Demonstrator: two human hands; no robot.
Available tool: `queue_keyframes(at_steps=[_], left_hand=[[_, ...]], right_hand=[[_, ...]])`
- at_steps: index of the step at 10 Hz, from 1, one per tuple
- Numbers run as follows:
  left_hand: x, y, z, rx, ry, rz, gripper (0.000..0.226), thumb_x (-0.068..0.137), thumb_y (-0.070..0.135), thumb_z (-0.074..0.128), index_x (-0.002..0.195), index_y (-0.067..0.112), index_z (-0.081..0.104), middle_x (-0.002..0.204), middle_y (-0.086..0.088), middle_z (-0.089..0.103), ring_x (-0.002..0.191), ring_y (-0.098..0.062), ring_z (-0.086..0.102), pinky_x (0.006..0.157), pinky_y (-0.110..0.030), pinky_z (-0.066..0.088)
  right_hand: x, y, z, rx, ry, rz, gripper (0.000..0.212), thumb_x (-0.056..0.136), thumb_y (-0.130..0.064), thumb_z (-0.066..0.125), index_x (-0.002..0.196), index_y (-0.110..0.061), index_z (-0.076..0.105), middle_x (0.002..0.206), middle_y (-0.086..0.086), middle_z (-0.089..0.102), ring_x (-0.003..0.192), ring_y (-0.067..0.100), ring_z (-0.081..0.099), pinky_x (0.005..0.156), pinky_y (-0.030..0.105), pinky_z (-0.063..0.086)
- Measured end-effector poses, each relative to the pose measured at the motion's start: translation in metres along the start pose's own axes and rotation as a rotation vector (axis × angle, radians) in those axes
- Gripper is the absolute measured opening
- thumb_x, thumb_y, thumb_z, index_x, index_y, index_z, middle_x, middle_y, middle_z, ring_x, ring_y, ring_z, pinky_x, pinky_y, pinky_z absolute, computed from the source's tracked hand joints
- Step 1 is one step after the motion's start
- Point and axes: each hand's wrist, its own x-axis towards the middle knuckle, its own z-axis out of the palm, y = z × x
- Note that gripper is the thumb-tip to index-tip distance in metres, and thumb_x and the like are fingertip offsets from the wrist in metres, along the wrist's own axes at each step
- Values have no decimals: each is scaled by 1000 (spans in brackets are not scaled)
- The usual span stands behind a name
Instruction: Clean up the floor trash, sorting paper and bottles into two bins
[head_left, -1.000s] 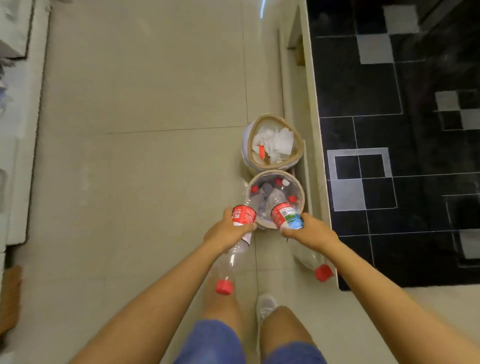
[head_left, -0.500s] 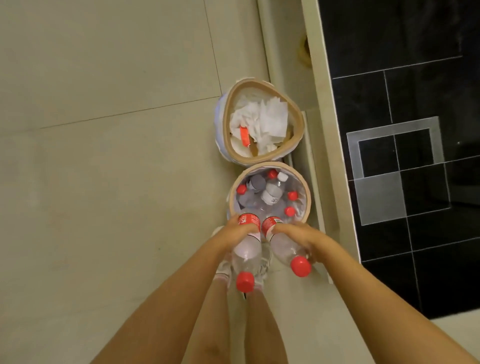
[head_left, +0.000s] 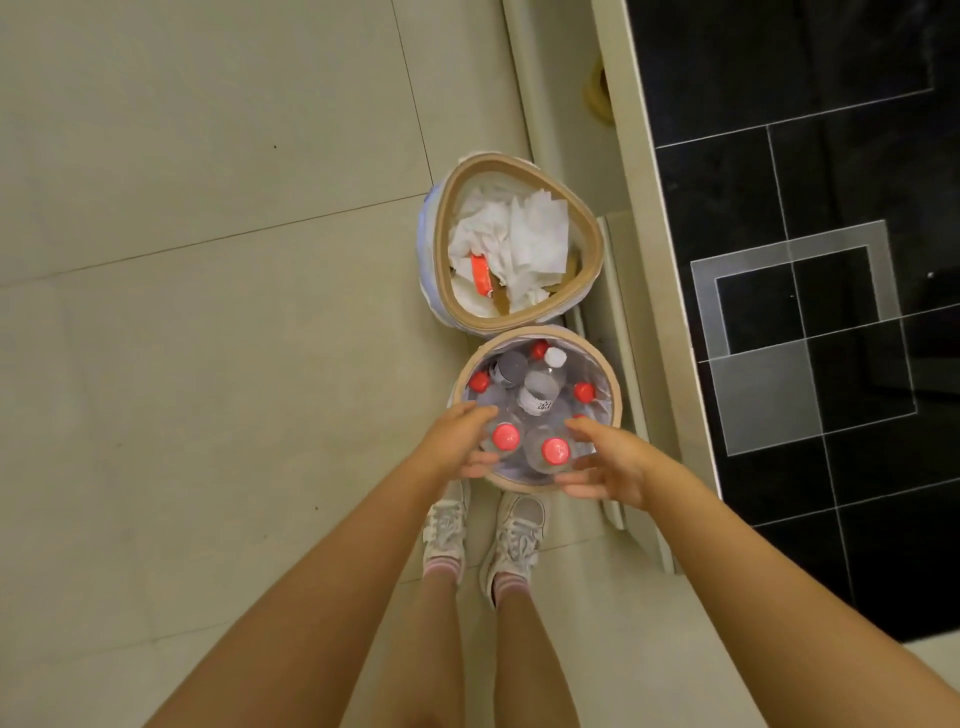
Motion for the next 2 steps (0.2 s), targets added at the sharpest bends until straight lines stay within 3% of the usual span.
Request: queue_keyframes(at_steps=[2], left_hand=[[-12, 5, 15, -14, 36, 97, 36, 97, 34, 50, 130, 21, 48, 117, -2, 59, 98, -21, 62, 73, -30, 48]], right_hand=[[-17, 1, -4, -31, 139, -226, 30, 92, -25, 55, 116, -8, 60, 110, 13, 65, 81, 20, 61, 63, 30, 48]])
